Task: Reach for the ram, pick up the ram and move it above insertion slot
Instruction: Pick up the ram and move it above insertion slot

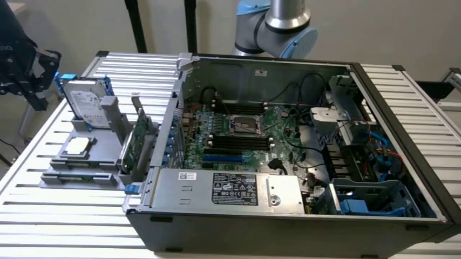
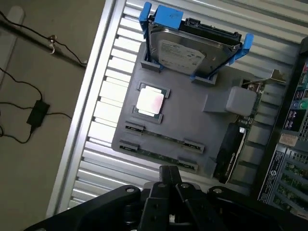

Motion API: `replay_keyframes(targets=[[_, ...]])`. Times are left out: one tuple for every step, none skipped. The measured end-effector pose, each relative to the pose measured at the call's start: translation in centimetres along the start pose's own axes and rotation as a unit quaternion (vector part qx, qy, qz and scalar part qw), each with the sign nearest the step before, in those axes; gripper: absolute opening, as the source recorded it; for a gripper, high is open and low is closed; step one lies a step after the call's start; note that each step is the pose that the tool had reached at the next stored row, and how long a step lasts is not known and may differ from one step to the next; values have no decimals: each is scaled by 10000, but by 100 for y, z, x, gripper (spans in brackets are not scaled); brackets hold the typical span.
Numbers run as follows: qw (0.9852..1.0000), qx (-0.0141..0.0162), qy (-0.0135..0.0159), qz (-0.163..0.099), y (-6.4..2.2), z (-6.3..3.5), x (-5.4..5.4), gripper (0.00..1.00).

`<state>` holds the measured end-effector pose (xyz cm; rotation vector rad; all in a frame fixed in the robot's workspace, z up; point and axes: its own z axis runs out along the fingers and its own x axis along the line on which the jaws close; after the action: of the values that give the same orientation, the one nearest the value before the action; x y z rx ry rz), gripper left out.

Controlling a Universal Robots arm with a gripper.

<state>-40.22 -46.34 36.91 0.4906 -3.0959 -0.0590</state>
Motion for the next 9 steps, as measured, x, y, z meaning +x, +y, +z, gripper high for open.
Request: replay_keyframes(targets=[[10000, 0, 3, -90, 0, 1, 0, 11], [9998, 0, 7, -183, 0, 3, 0, 11], [9996, 0, 10, -272, 0, 4, 0, 11], [9993, 0, 14, -368, 0, 5, 0, 11], [9990, 0, 17, -457, 0, 6, 0, 11], [9985, 0, 21, -550, 0, 7, 0, 11], [9979, 0, 24, -640, 0, 9, 0, 11], [9973, 0, 28, -729, -1, 10, 0, 11], [9966, 0, 31, -819, 0, 11, 0, 11]])
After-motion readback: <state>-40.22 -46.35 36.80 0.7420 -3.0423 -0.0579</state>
